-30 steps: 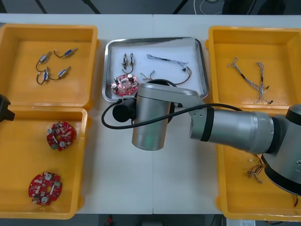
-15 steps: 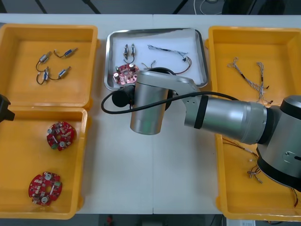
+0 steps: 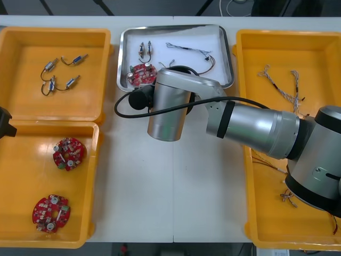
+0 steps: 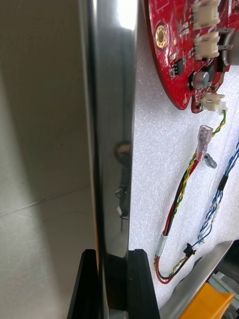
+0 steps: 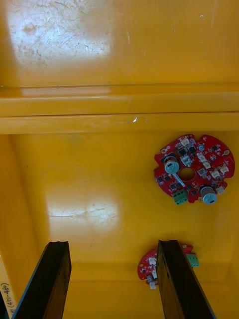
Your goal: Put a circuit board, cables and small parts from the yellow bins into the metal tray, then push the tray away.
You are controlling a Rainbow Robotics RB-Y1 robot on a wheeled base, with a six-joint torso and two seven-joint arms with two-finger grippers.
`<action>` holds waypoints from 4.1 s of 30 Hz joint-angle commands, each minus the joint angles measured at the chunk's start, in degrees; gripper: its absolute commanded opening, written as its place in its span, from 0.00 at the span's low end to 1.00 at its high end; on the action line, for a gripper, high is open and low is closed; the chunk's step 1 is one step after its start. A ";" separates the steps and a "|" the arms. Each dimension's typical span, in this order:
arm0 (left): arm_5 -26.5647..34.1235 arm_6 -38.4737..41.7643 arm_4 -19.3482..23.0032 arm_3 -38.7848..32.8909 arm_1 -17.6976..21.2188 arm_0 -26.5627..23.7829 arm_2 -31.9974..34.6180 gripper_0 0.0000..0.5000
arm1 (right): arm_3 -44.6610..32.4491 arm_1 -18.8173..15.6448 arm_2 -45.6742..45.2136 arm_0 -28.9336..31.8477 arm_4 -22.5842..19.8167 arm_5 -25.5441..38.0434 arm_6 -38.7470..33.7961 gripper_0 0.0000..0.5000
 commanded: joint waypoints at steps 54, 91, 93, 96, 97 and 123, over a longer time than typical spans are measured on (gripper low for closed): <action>0.38 3.28 -0.58 -0.71 -0.44 0.95 1.85 1.00 | -58.65 0.73 -33.25 32.59 -5.41 32.99 -19.25 1.00; 0.38 3.28 -0.58 -0.71 -0.44 0.95 1.85 1.00 | -73.42 -14.92 -72.72 58.08 -27.55 32.99 -42.10 1.00; 0.38 3.28 -0.58 -0.71 -0.44 0.95 1.85 1.00 | -73.24 -14.74 -74.48 59.39 -28.96 32.99 -42.19 1.00; 0.38 3.28 -0.58 -0.71 -0.44 0.95 1.85 1.00 | -72.63 -14.83 -76.76 61.15 -30.63 32.99 -42.01 1.00; 0.38 3.28 -0.58 -0.71 -0.44 0.95 1.85 1.00 | -72.19 -14.83 -77.11 61.68 -31.16 32.99 -41.83 1.00; 0.38 3.28 -0.58 -0.71 -0.44 0.95 1.85 1.00 | -61.38 -23.27 -81.15 64.58 -37.75 32.99 -32.78 1.00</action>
